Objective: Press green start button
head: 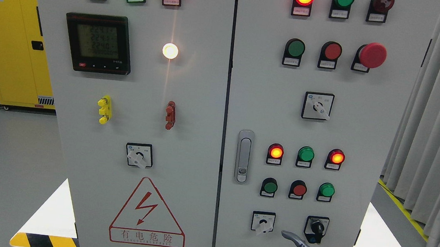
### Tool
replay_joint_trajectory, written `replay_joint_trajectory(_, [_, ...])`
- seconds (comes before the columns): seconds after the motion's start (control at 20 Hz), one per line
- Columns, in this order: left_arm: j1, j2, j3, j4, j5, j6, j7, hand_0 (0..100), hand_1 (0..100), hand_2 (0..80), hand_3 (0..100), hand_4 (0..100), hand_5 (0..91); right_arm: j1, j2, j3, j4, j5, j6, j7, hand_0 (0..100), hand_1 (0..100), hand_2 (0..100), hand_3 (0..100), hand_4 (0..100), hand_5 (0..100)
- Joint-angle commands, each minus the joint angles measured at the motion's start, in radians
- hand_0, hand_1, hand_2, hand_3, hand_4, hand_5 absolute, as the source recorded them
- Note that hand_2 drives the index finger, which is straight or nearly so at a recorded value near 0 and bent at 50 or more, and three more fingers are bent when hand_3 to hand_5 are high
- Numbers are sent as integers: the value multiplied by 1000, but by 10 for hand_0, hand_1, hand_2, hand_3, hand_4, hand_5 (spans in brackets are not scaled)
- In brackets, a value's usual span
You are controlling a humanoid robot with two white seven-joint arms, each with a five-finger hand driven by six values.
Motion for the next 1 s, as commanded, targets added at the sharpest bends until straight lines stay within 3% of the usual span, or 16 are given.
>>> replay_joint_trajectory(0.0, [-29,0,-1,-28,0,0,0,120,556,0,0,0,0,176,3,-45,-84,-226,16,-6,1000,735,0,567,598,516])
replay_joint_trajectory(0.05, [-29,0,1,-28,0,0,0,120,556,0,0,0,0,197,2,-42,-92,-274,18,-5,1000,692,0,397,406,381])
replay_joint_trajectory(0.1, [-29,0,-1,-28,0,0,0,120,556,0,0,0,0,210,0,-36,-95,-323,18,-2,995,640,0,147,143,139])
replay_joint_trajectory(0.15, [-29,0,1,-28,0,0,0,120,556,0,0,0,0,213,-3,-33,-95,-365,18,4,925,614,0,29,25,6])
replay_joint_trajectory(0.25, [-29,0,-1,-28,0,0,0,120,556,0,0,0,0,210,-7,-28,-97,-399,22,6,809,595,0,0,16,0])
replay_joint_trajectory(0.4, [-29,0,-1,-28,0,0,0,120,556,0,0,0,0,196,-9,-16,-97,-399,48,9,749,571,0,0,0,0])
replay_joint_trajectory(0.6, [-29,0,1,-28,0,0,0,120,556,0,0,0,0,175,-18,18,-97,-402,82,41,709,563,0,0,0,0])
replay_joint_trajectory(0.95, [-29,0,-1,-28,0,0,0,120,556,0,0,0,0,164,-20,31,-97,-402,85,47,635,566,0,0,0,0])
